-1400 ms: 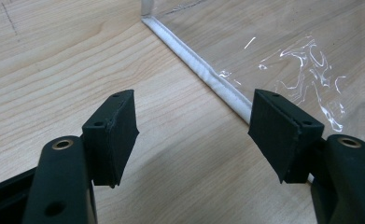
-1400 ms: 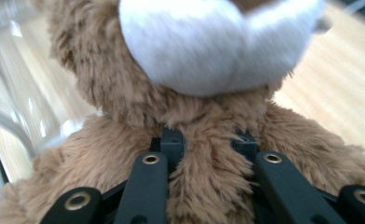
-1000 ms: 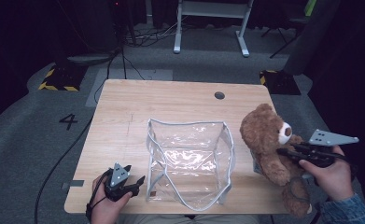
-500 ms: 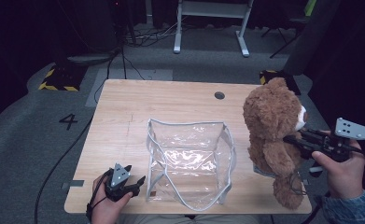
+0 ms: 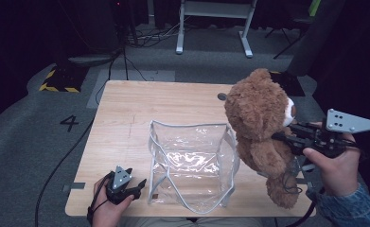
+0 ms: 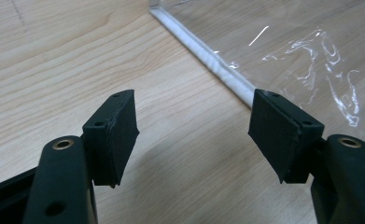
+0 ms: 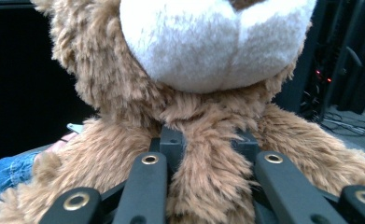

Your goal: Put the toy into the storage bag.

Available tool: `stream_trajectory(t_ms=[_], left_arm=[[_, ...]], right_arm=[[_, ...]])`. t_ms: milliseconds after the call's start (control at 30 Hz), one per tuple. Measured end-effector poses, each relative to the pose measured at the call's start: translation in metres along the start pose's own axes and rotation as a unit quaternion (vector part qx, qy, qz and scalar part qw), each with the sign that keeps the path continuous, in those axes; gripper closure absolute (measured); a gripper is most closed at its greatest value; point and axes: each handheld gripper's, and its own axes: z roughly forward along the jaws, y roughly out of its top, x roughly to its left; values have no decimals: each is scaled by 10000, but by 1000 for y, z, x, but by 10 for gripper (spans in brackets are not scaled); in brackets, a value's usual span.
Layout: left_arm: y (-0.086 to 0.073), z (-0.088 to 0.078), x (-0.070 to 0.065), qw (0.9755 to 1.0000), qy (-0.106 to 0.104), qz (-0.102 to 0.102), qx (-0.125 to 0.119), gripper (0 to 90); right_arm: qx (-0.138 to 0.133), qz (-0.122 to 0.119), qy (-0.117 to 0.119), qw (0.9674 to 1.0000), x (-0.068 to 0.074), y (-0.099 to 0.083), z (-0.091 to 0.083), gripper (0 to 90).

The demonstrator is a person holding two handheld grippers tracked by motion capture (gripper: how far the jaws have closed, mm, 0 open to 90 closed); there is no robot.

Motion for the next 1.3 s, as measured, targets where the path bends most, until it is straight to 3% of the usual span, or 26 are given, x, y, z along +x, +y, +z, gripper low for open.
stream_trajectory(t_ms=[100,167,267,400,600,733,867,1033,1300], left_arm=[[-2,-2,3,9998,117,-97,98,327],[-3,-2,4,9998,88,-147,122,328],[-3,-1,5,9997,104,-99,199,328],[-1,-1,4,9998,76,-104,121,329],[6,1,-5,9998,-214,33,8,326],[10,11,-11,9990,-424,142,93,334],[13,18,-17,9982,-495,276,213,345],[16,22,-18,9980,-550,269,144,372],[20,27,-19,9975,-611,343,98,430]], right_arm=[[-20,-48,143,9999,5,8,15,740],[-24,-60,186,9998,8,13,25,740],[-62,-65,283,9996,12,19,36,740],[-78,-34,449,9990,18,28,51,740],[-82,-64,669,9977,29,40,74,740],[-115,-99,877,9960,41,50,95,739],[-246,-58,1005,9946,47,55,108,739],[-307,88,1159,9927,51,52,120,737],[103,284,1222,9920,52,23,145,730]])
